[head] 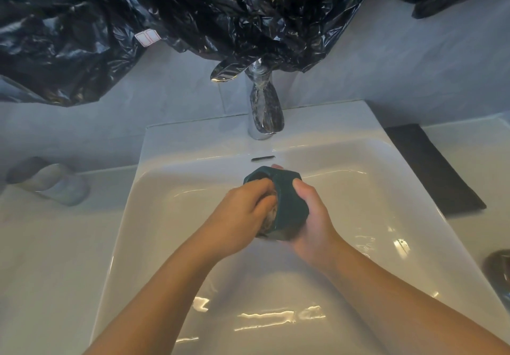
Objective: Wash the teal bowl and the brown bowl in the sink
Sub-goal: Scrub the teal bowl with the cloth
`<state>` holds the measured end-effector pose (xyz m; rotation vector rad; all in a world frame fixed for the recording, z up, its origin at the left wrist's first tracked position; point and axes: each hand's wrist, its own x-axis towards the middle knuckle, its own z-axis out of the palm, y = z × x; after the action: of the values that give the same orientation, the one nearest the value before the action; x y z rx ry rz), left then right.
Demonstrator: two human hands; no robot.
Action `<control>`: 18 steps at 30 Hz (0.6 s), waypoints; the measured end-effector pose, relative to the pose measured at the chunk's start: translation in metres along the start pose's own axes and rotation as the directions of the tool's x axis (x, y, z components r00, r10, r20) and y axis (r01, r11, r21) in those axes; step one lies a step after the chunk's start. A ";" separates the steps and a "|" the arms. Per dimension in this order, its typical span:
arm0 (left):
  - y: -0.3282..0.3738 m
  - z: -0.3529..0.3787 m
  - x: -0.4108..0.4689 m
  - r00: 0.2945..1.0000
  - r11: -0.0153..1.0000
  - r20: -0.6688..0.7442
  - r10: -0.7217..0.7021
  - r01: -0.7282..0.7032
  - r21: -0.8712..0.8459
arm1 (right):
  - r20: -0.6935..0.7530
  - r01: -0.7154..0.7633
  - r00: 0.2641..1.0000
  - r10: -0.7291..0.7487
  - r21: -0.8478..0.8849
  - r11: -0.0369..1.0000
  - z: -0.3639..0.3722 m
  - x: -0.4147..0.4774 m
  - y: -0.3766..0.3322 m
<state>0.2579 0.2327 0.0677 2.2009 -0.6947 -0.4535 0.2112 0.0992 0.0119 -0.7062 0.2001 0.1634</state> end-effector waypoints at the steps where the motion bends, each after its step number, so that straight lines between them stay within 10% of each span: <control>1: 0.000 0.001 -0.002 1.000 0.999 -0.004 -0.021 0.021 -0.034 | 0.001 0.003 1.000 -0.003 -0.003 1.000 0.000 0.000 0.000; 11: 0.012 0.006 -0.018 0.959 0.951 -0.282 -0.008 -0.080 -0.298 | 0.090 0.040 0.995 -0.036 -0.042 0.998 0.006 -0.001 0.000; 18: -0.012 -0.034 -0.023 0.689 0.727 -0.523 -0.503 0.009 -0.687 | 0.075 -0.019 0.997 0.010 0.117 0.993 0.002 -0.002 -0.018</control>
<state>0.2618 0.2725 0.0829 1.5942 0.2165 0.0303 0.2130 0.0866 0.0254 -0.5801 0.1421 0.1901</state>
